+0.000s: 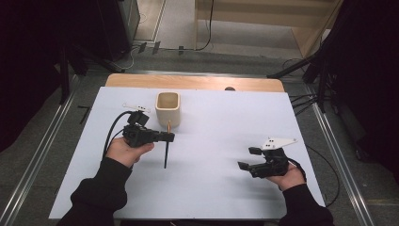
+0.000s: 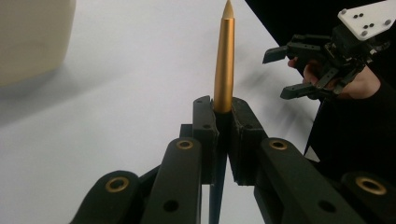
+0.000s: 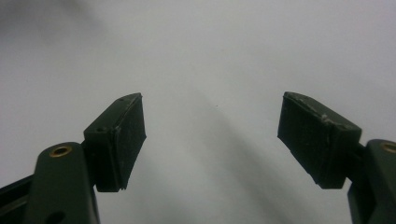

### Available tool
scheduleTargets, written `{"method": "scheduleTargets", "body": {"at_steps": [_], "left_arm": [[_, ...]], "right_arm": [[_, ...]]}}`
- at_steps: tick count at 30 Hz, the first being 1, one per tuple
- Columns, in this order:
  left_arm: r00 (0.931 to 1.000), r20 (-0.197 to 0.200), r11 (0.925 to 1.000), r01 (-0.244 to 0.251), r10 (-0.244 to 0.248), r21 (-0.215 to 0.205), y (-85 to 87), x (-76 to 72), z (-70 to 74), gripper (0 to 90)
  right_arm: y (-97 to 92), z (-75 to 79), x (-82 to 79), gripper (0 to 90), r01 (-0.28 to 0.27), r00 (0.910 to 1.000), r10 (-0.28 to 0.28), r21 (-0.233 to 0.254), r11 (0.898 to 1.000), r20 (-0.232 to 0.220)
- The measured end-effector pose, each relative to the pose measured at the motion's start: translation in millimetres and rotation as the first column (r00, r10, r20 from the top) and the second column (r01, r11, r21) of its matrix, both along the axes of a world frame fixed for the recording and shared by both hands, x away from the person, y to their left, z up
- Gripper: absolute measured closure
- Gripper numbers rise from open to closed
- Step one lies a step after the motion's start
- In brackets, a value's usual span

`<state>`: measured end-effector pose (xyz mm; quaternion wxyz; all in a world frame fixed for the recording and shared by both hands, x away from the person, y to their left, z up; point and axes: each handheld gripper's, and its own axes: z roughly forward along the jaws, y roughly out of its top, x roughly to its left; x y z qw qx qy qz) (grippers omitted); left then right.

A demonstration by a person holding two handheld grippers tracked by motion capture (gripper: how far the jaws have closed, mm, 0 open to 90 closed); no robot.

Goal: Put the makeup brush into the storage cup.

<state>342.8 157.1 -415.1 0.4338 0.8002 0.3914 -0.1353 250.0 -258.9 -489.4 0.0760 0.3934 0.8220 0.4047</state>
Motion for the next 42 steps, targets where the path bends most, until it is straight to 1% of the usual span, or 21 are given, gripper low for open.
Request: {"method": "scheduleTargets", "body": {"at_steps": [4,9,14,17,20,26,31,32,38,42], "left_arm": [[0.9999,0.015,1.0,-0.002,0.002,-0.002,0.5,-0.1,7.6,83.1],[0.9995,0.031,0.9999,-0.011,0.011,-0.007,2.3,3.8,16.0,83.1],[0.9991,0.036,0.9997,-0.021,0.021,-0.016,3.9,12.4,22.3,83.1],[0.999,0.037,0.9996,-0.024,0.025,-0.015,4.8,17.2,24.2,83.0],[0.9989,0.039,0.9996,-0.028,0.028,-0.008,4.7,20.4,26.2,83.1],[0.9978,0.053,0.9992,-0.04,0.04,-0.005,7.5,29.8,33.6,83.0],[0.996,0.063,0.9979,-0.062,0.063,-0.015,9.1,37.3,39.0,83.1],[0.9958,0.067,0.998,-0.062,0.063,-0.01,8.8,38.2,40.4,83.1],[0.9937,0.084,0.9972,-0.074,0.075,-0.012,8.5,45.4,51.4,83.0],[0.9899,0.102,0.9951,-0.098,0.099,-0.014,10.6,51.6,58.0,83.0]], "right_arm": [[0.5,-0.2,-0.7,24.2,-0.011,0.9999,0.011,-0.002,1.0,0.005],[0.9,-0.7,-0.6,24.1,-0.015,0.9999,0.015,-0.005,1.0,0.0],[0.0,-0.1,-0.6,24.1,-0.007,1.0,0.007,0.003,1.0,-0.001],[-1.5,0.7,-1.0,24.0,-0.005,1.0,0.005,0.01,1.0,0.003],[-0.6,0.2,-1.1,24.1,-0.008,1.0,0.008,0.005,1.0,-0.003],[-0.9,0.6,-1.1,24.1,-0.009,1.0,0.009,0.009,1.0,0.0],[-0.7,0.7,-1.2,24.1,-0.009,1.0,0.009,0.01,1.0,0.0],[-0.6,0.6,-1.1,24.1,-0.009,1.0,0.009,0.01,1.0,0.0],[0.0,0.4,-1.0,24.1,-0.01,0.9999,0.01,0.008,1.0,-0.004],[-0.2,0.5,-1.2,24.1,-0.009,1.0,0.009,0.008,1.0,-0.001]]}}
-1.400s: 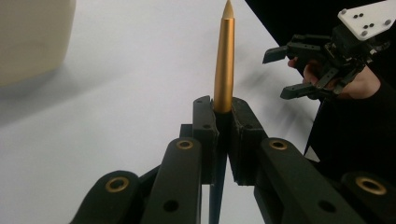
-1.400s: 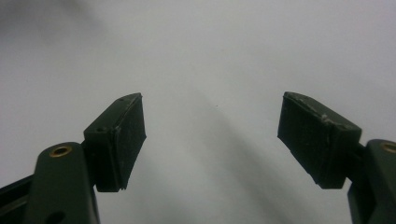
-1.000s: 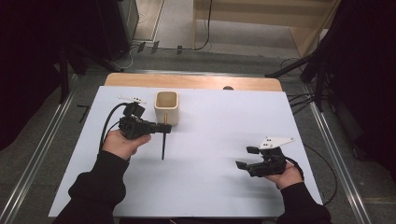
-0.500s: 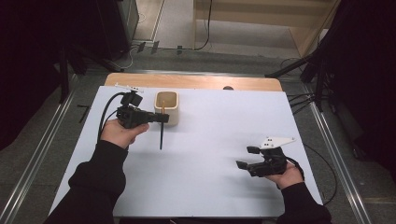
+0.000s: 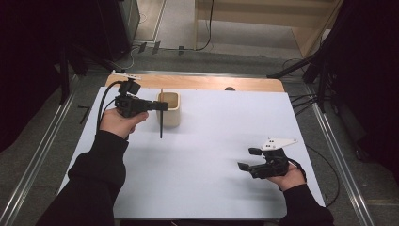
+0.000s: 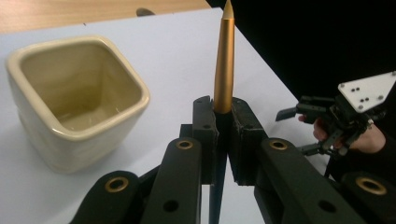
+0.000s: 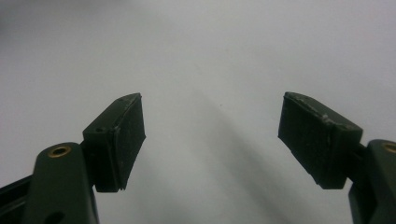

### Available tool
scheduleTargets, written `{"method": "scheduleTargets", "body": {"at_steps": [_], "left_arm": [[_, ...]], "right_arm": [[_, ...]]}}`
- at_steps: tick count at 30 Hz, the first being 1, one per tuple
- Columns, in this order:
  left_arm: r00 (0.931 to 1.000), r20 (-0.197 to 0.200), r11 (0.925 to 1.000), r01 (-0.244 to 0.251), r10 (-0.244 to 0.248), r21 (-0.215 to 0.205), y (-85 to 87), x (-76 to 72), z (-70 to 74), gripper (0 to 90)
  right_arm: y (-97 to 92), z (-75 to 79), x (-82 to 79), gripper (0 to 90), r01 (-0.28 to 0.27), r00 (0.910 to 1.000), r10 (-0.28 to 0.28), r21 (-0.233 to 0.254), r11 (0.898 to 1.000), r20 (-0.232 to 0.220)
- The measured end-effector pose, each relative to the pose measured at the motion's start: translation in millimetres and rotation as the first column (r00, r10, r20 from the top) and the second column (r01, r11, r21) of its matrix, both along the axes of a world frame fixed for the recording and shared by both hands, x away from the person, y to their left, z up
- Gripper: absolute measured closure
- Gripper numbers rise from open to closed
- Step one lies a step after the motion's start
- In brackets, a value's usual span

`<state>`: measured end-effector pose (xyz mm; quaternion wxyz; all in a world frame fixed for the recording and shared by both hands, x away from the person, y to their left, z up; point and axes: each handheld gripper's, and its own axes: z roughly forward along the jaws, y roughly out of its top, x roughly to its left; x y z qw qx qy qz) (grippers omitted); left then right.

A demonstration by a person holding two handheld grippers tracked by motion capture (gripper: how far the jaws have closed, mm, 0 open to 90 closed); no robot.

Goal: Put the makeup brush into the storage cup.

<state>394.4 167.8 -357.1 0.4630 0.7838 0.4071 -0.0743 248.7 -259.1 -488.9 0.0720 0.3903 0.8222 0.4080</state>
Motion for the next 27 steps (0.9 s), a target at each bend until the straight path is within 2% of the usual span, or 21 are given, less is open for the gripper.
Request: {"method": "scheduleTargets", "body": {"at_steps": [7,14,18,22,24,27], "left_arm": [[0.999,0.028,0.9994,-0.035,0.034,0.004,-0.3,8.1,9.1,83.0],[0.9982,0.047,0.9992,-0.039,0.038,0.011,-2.3,20.0,17.0,83.0],[0.9973,0.048,0.9984,-0.055,0.055,-0.017,0.9,30.2,20.8,83.0],[0.9969,0.051,0.9982,-0.059,0.059,-0.013,0.7,38.7,25.5,83.1],[0.9972,0.049,0.9981,-0.056,0.057,-0.028,0.5,41.3,28.3,83.1],[0.9963,0.067,0.998,-0.053,0.055,-0.033,0.4,44.7,32.8,83.1]], "right_arm": [[0.3,-0.4,-0.1,24.1,0.001,1.0,-0.001,0.0,1.0,-0.007],[0.5,-0.6,0.0,24.1,0.0,1.0,0.0,0.0,1.0,-0.006],[1.0,-1.4,0.8,24.0,-0.005,1.0,0.005,-0.002,1.0,-0.006],[1.4,-1.4,0.5,24.1,-0.011,0.9999,0.011,-0.005,1.0,-0.011],[1.4,-1.3,0.6,24.1,-0.009,0.9999,0.009,-0.003,1.0,-0.009],[1.5,-1.3,0.8,24.1,-0.011,0.9999,0.011,-0.003,1.0,-0.011]]}}
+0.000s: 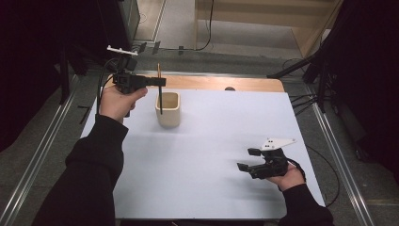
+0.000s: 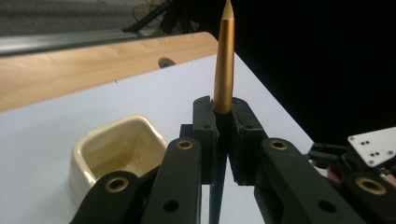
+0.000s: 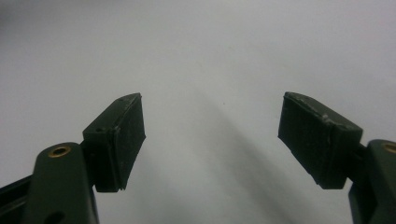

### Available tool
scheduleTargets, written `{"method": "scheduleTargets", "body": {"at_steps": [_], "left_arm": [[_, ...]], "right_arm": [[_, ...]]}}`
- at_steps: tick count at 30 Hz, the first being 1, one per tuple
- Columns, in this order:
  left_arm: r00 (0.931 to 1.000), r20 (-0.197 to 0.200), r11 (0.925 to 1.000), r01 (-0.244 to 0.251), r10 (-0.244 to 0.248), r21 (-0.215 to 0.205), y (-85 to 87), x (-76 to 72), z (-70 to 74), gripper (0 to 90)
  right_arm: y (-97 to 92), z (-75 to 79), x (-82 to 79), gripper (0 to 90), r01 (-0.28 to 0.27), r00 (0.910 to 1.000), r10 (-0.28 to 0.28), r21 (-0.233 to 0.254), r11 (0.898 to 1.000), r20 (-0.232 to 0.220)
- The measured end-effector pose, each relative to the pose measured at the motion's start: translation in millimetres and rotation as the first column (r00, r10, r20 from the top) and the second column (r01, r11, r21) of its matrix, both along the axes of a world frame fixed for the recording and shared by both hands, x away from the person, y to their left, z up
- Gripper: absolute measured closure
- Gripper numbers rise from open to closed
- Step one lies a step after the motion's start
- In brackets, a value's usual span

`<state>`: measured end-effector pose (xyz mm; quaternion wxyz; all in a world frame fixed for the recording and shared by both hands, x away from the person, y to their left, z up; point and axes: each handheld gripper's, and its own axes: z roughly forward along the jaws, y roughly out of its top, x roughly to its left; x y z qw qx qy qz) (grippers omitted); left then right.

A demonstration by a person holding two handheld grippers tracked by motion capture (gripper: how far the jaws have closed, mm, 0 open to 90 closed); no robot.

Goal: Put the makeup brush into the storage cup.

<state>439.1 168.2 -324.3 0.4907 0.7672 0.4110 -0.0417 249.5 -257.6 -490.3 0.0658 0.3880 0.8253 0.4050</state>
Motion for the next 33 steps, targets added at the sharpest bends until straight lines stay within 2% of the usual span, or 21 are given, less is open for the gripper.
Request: {"method": "scheduleTargets", "body": {"at_steps": [2,10,13,17,26,33], "left_arm": [[1.0,0.0,0.9999,-0.004,0.004,-0.011,0.2,3.5,0.8,83.1],[0.9996,0.012,0.9994,-0.027,0.027,0.023,-4.5,18.9,3.0,83.1],[0.9994,0.012,0.9993,-0.033,0.033,0.018,-4.6,23.8,3.4,83.1],[0.9986,0.011,0.9981,-0.052,0.052,0.034,-6.8,31.3,-0.5,83.1],[0.994,0.064,0.9945,-0.092,0.089,0.05,-10.5,37.4,-5.4,83.1],[0.9855,0.136,0.9926,-0.11,0.102,0.051,-14.1,35.9,-6.7,83.1]], "right_arm": [[0.5,-0.1,-0.2,24.1,-0.001,1.0,0.001,0.002,1.0,-0.003],[0.9,0.0,-0.2,24.1,0.001,1.0,-0.001,0.003,1.0,-0.005],[1.1,-0.1,0.0,24.1,0.001,1.0,-0.001,0.001,1.0,-0.004],[0.6,0.2,-0.4,24.1,-0.001,1.0,0.001,0.001,1.0,-0.004],[0.9,0.1,-0.5,24.1,-0.001,1.0,0.001,0.002,1.0,-0.006],[1.1,0.0,-0.3,24.1,-0.001,1.0,0.001,0.001,1.0,-0.006]]}}
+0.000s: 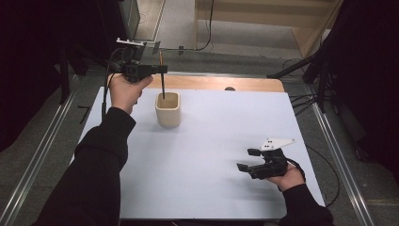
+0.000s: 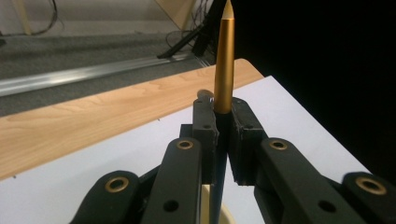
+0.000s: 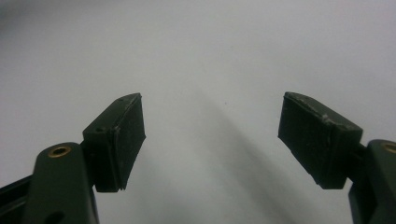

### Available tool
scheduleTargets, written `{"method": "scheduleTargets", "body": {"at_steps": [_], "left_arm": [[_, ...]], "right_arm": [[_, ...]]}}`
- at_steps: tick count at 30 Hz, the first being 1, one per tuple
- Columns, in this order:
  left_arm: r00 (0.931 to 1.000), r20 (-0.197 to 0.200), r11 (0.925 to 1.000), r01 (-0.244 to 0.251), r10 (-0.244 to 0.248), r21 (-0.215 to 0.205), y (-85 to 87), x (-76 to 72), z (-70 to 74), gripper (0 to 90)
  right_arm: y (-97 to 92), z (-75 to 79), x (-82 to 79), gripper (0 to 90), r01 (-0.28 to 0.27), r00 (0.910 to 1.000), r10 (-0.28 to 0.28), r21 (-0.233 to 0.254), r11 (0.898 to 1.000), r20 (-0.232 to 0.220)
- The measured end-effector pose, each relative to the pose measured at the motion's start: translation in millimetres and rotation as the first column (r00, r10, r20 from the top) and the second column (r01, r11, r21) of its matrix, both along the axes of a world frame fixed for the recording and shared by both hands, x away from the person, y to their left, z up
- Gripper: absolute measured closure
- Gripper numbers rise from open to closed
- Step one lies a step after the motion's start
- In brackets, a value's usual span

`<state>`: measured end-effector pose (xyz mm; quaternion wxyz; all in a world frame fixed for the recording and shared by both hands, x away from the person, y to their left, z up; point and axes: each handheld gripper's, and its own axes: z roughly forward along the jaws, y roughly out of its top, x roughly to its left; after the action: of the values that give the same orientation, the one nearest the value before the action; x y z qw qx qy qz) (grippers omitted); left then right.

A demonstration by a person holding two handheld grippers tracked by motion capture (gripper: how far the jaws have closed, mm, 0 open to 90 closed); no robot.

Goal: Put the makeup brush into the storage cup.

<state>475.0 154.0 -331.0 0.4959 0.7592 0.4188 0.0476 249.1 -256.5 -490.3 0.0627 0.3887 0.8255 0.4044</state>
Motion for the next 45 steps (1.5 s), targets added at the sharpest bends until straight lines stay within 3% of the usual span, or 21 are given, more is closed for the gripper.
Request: {"method": "scheduleTargets", "body": {"at_steps": [6,10,23,45], "left_arm": [[0.9981,0.062,1.0,0.0,0.0,0.001,-5.1,-3.3,-3.3,83.1],[0.9972,0.074,0.9999,0.0,0.0,0.011,-9.1,-4.4,-7.6,83.1],[0.998,0.063,0.9994,-0.006,0.004,0.033,-14.3,0.0,-22.5,83.0],[0.9996,0.028,0.9994,-0.01,0.009,0.032,-16.6,-2.2,-46.7,83.0]], "right_arm": [[-0.3,0.2,-0.1,24.1,0.001,1.0,-0.001,0.003,1.0,0.0],[-0.6,0.3,0.1,24.0,-0.001,1.0,0.001,0.003,1.0,0.004],[-0.6,0.8,0.4,24.1,-0.003,1.0,0.003,0.004,1.0,0.007],[-0.9,1.4,0.5,24.1,0.0,1.0,0.0,0.008,1.0,0.004]]}}
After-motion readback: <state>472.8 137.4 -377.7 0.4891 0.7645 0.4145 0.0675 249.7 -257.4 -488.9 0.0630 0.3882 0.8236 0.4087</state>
